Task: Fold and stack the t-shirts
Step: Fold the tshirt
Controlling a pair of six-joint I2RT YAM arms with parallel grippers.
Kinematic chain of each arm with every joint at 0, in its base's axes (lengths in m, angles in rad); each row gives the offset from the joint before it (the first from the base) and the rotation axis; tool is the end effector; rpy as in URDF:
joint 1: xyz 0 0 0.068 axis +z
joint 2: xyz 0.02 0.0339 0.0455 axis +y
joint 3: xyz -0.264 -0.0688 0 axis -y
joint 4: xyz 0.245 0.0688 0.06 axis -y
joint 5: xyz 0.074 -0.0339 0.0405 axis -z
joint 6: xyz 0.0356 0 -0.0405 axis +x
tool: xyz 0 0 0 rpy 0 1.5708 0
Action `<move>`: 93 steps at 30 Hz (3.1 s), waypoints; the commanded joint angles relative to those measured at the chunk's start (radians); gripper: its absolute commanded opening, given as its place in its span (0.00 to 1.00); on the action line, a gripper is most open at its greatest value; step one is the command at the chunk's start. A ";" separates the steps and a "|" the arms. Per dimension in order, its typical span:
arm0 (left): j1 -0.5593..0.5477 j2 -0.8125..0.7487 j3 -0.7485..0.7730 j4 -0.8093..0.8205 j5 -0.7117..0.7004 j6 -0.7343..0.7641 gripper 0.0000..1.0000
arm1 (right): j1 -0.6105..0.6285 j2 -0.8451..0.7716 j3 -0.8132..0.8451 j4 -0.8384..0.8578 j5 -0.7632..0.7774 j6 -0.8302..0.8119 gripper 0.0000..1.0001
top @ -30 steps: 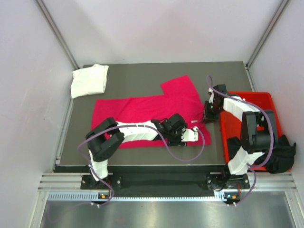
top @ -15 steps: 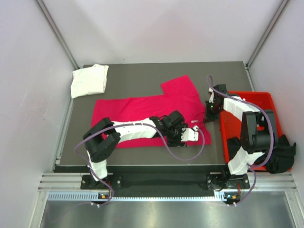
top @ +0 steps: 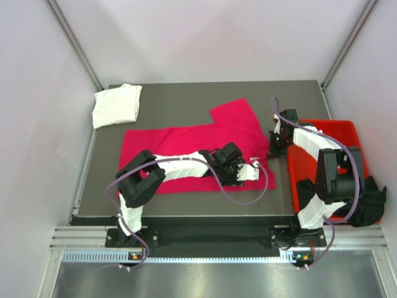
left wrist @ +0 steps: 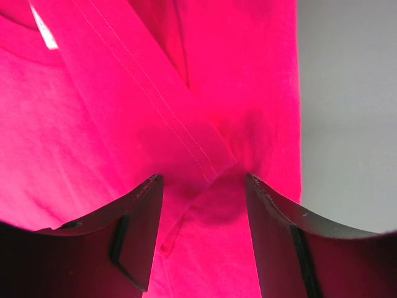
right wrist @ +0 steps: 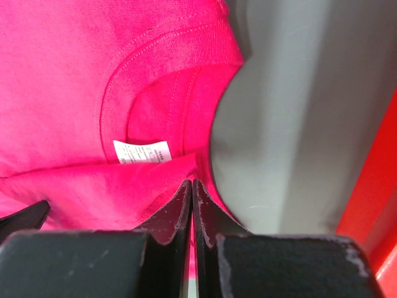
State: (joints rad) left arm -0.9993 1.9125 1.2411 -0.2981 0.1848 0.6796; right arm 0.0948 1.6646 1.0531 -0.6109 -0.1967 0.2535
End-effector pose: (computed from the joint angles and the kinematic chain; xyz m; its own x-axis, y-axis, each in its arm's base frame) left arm 0.2105 -0.3394 0.1669 0.2080 0.8187 -0.5352 0.9671 -0.0903 0.2377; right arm 0.3149 0.0369 0.1824 -0.9457 0.1571 -0.2844 0.0805 0.9613 0.2634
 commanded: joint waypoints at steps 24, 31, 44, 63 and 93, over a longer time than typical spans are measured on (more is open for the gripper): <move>0.034 -0.038 0.069 -0.029 0.024 -0.020 0.00 | -0.009 -0.109 -0.004 -0.036 0.000 -0.005 0.00; 0.054 -0.059 0.057 -0.039 0.036 -0.002 0.00 | -0.007 -0.071 -0.051 0.043 -0.058 0.033 0.27; 0.056 -0.049 0.050 -0.036 0.025 0.000 0.00 | -0.004 0.001 -0.065 0.088 -0.098 0.038 0.28; 0.057 -0.059 0.041 -0.038 0.012 0.006 0.00 | -0.004 -0.009 -0.067 0.091 -0.050 0.046 0.10; 0.123 -0.043 0.006 -0.085 0.090 0.060 0.00 | 0.034 -0.106 -0.120 0.020 0.010 0.029 0.08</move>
State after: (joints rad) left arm -0.8833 1.8866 1.2621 -0.3416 0.2455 0.7151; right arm 0.1223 1.5860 0.9558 -0.6521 -0.1886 0.2684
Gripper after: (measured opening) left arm 0.011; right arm 0.068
